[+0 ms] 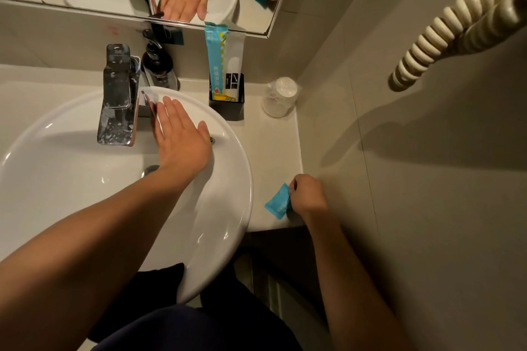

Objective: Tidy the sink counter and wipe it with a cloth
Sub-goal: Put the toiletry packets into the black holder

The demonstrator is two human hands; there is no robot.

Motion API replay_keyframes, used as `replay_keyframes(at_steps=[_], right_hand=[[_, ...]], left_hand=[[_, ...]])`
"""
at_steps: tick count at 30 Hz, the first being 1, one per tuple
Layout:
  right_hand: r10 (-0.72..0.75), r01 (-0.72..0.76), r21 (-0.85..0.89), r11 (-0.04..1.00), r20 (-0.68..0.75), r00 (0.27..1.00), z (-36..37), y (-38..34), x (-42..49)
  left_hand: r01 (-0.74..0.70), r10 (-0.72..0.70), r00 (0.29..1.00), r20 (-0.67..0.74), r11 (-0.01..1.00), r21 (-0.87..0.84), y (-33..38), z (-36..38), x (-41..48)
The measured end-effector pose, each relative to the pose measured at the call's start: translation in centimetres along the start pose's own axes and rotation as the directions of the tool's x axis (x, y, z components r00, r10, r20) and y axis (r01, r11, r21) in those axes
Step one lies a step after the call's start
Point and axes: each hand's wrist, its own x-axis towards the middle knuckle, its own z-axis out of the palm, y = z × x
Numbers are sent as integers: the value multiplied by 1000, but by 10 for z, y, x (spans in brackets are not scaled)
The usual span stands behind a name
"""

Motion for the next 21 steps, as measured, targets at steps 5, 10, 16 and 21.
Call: replay_keyframes(at_steps=[5,10,16,21], right_hand=[[-96,138,196,971,-210,973,-45,-28,-1],[-301,477,239,846,-525,796,-106,-82,8],[-505,663,82,744,-580,639,-139,-153,36],[-614,654,-53,754,-409,675,-129,-175,56]], left_hand=[[4,-4,1000,18,1000,-2,0,-2,0],[8,-8,1000,22,1000,2,1,-2,-1],[11,-11,1000,21,1000,4,2,-4,0],[-1,1,1000,8,1000,-12,3,-4,0]])
